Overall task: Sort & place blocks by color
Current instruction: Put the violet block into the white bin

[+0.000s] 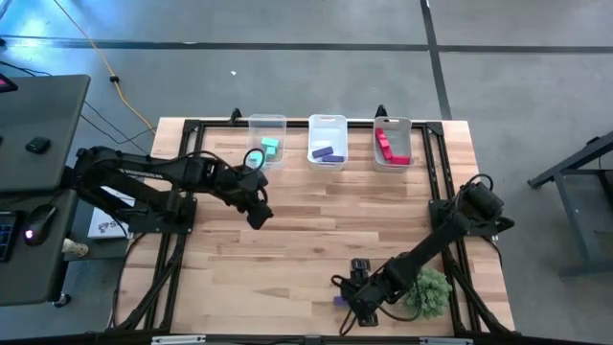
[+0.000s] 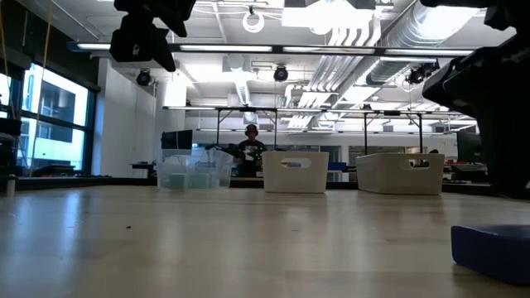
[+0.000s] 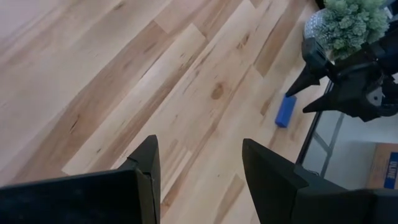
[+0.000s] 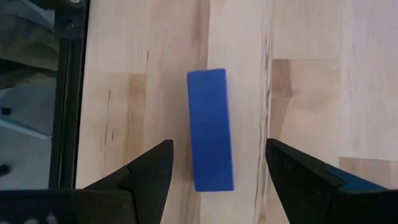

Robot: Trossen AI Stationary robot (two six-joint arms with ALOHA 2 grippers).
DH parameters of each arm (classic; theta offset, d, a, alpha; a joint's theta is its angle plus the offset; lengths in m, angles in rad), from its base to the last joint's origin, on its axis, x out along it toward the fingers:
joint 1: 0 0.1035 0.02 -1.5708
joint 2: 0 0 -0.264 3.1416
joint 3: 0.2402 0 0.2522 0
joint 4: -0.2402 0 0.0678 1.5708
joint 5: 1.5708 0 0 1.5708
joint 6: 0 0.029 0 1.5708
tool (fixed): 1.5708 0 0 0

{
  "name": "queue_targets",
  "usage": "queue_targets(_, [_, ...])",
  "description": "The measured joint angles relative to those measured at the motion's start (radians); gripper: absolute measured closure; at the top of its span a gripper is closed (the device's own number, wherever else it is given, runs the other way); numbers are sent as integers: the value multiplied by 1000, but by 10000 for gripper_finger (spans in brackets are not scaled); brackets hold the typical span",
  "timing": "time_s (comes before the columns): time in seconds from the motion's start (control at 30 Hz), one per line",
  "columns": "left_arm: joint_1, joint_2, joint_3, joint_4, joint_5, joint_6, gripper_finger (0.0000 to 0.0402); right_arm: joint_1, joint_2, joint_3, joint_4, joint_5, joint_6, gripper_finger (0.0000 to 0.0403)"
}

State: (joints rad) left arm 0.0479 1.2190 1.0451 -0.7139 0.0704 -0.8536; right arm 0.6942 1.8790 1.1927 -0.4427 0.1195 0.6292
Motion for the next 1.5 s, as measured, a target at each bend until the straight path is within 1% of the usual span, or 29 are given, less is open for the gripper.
queue_targets(0.13, [-11, 0, 0, 0, -4, -9, 259, 9, 2, 0, 1, 35, 0, 158])
queue_targets(0.37, [-12, 0, 0, 2, -7, -36, 259, 43, 44, 0, 33, 29, -1, 158])
queue_targets(0.6, [-11, 0, 0, 7, -8, -36, 259, 54, 78, 0, 31, 79, 26, 162])
queue_targets(0.67, [-11, 0, 0, 7, -8, -36, 259, 55, 82, 0, 32, 91, 26, 173])
queue_targets(0.73, [-11, 0, 0, 7, -8, -35, 259, 55, 89, 1, 31, 97, 26, 192])
queue_targets(0.87, [-11, 0, 0, 7, -13, -34, 259, 54, 96, 3, 25, 103, 27, 247])
queue_targets(1.03, [-11, 0, 0, 7, -53, -34, 259, 53, 95, 3, 21, 100, 24, 317])
queue_targets(1.07, [-11, 0, 0, 7, -58, -32, 259, 53, 95, 5, 19, 94, 21, 323])
queue_targets(1.3, [16, 0, 0, 7, -61, 40, 259, 38, 101, 67, -99, 79, 14, 323])
queue_targets(1.5, [67, 0, 0, 8, -124, 129, 259, -38, 99, 136, -210, 111, -48, 323])
